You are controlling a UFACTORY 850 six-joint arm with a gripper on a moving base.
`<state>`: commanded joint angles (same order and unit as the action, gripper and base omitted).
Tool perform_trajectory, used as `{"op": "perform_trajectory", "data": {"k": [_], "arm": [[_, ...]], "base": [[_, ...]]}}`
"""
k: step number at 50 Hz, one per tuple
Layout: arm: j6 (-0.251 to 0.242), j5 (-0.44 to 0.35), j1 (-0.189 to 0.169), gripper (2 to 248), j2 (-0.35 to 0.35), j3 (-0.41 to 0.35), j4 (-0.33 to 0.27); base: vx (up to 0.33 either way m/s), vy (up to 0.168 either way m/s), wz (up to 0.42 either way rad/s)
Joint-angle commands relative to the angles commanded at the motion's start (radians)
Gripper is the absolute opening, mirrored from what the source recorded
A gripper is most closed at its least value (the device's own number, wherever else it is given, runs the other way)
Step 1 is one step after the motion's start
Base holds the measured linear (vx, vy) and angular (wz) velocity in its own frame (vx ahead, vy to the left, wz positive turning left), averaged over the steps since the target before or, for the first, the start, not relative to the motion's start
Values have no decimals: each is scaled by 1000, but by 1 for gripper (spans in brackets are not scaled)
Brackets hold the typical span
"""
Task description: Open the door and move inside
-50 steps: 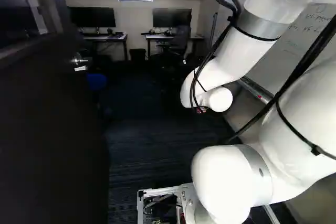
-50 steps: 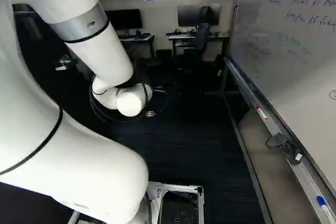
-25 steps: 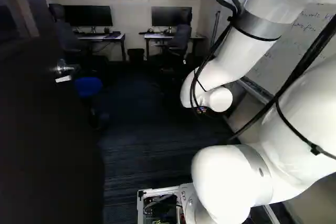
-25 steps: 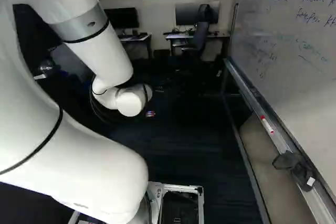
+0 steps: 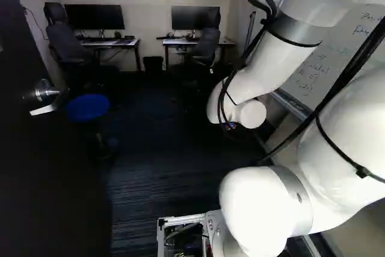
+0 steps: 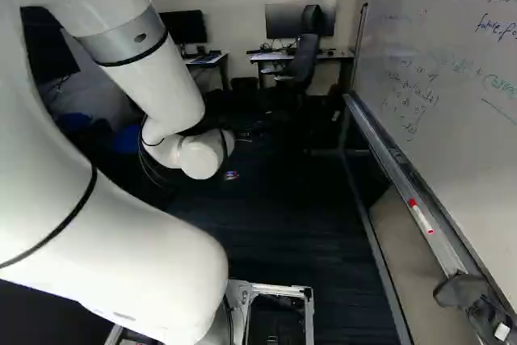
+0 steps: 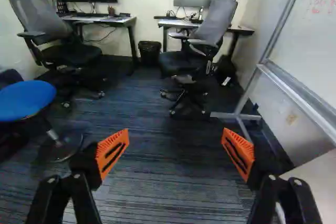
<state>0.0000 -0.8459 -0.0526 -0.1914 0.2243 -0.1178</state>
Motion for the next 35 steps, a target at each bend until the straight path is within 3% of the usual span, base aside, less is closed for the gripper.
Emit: {"op": "perform_trajectory", "data": {"k": [35], "arm": [[0,0,0,247,0,0,0]], "base": [[206,-5,-19]]}}
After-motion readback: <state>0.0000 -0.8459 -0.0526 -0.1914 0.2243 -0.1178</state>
